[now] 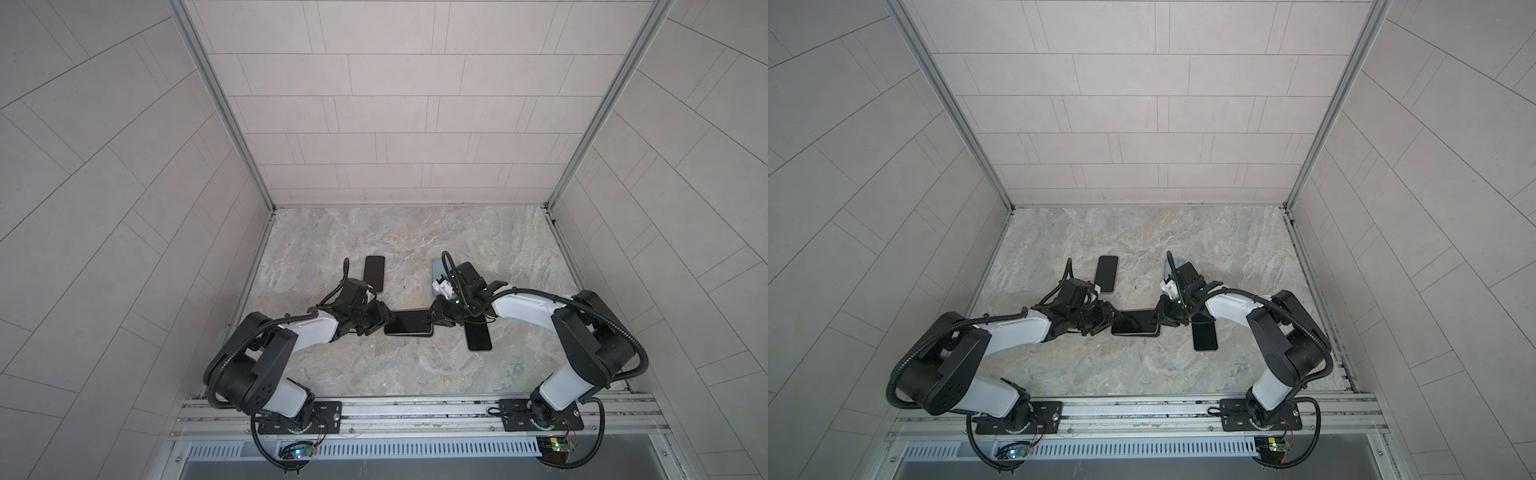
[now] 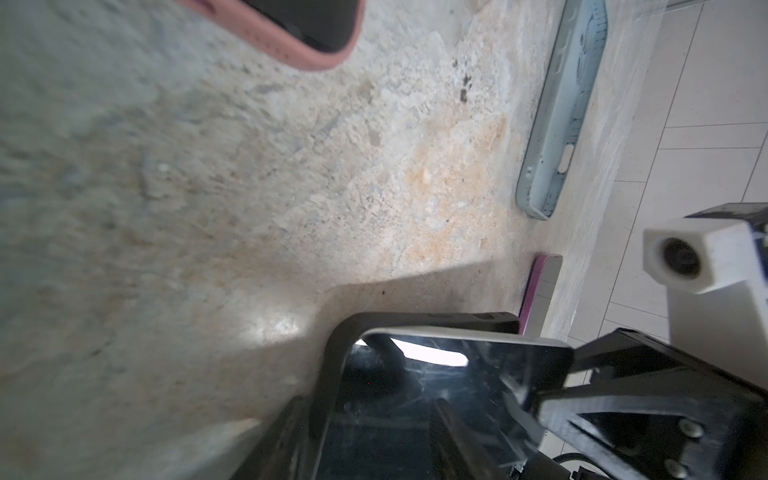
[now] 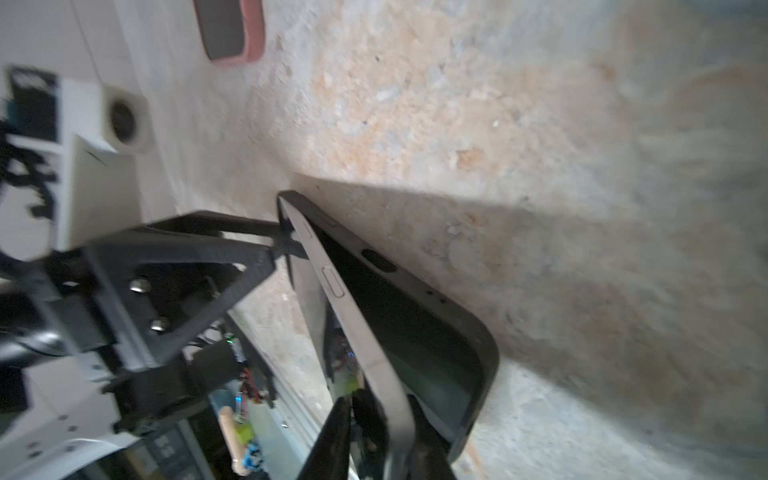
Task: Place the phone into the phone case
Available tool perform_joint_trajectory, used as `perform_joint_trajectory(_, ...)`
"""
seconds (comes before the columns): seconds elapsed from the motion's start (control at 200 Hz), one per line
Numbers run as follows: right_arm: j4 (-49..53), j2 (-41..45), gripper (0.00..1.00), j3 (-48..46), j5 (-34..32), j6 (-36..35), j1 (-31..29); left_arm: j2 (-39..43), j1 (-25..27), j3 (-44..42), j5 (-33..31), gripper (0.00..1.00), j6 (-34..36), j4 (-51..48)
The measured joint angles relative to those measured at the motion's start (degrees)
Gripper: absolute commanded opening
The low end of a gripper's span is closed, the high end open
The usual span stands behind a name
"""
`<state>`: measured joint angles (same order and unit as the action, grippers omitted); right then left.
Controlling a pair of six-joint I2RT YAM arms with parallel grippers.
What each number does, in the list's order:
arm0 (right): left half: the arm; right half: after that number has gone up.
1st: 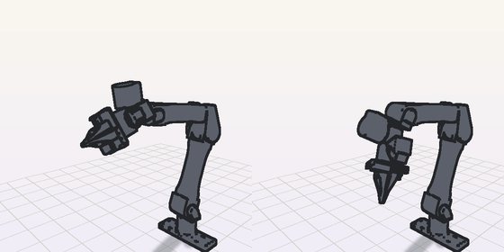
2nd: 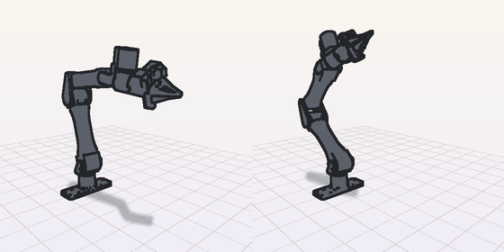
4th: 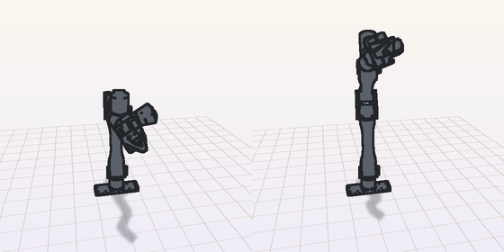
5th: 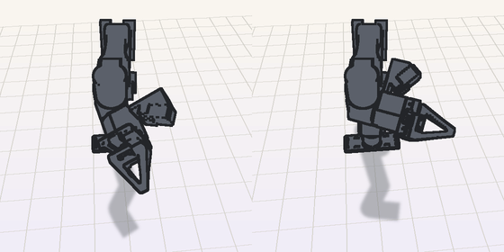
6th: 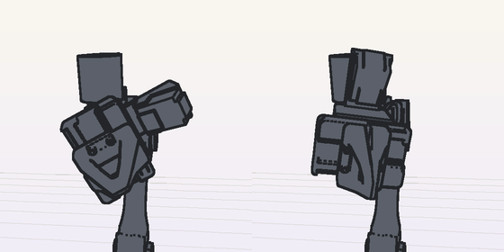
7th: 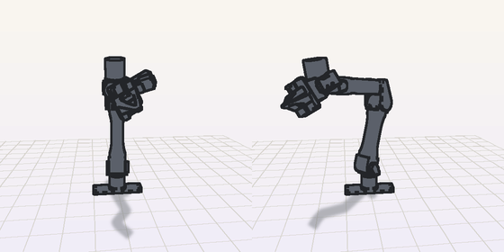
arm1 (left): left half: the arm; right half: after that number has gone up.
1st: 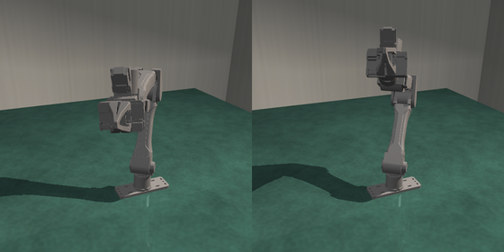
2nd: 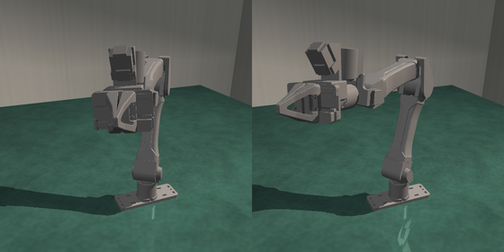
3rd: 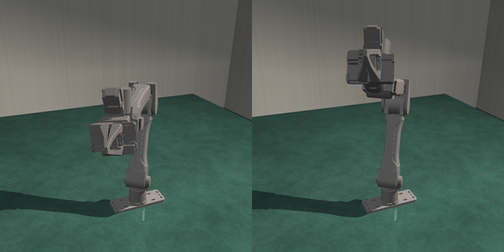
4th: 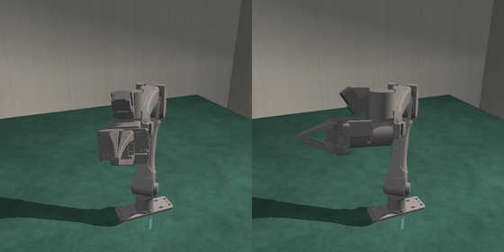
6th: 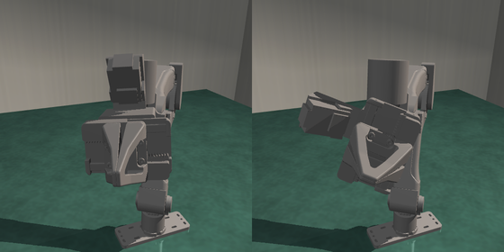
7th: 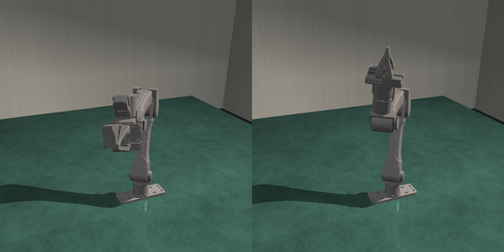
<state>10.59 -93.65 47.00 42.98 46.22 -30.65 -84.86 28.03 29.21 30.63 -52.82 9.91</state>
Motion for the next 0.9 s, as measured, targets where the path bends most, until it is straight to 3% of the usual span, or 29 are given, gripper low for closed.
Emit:
perform_joint_trajectory(0.125, 3.48, -0.44, 0.65, 0.13, -1.66, -1.6, -0.87, -0.11, 0.11, 0.0, 0.5, 0.53, -0.13, 0.17)
perform_joint_trajectory(0.225, 6.95, 0.68, 0.75, 2.01, -3.56, -3.58, -1.2, 0.0, 0.11, 0.0, 0.44, 0.53, -0.02, -0.26)
perform_joint_trajectory(0.535, 19.56, 10.51, 0.75, 7.45, -12.41, -9.77, -1.18, 6.03, 0.13, 0.5, -2.49, 0.53, 2.82, -7.96)
perform_joint_trajectory(0.901, 19.5, 12.52, 0.75, 2.27, -13.75, -8.83, -2.12, 22.86, 2.99, 0.57, -8.04, 0.53, 5.31, -21.09)
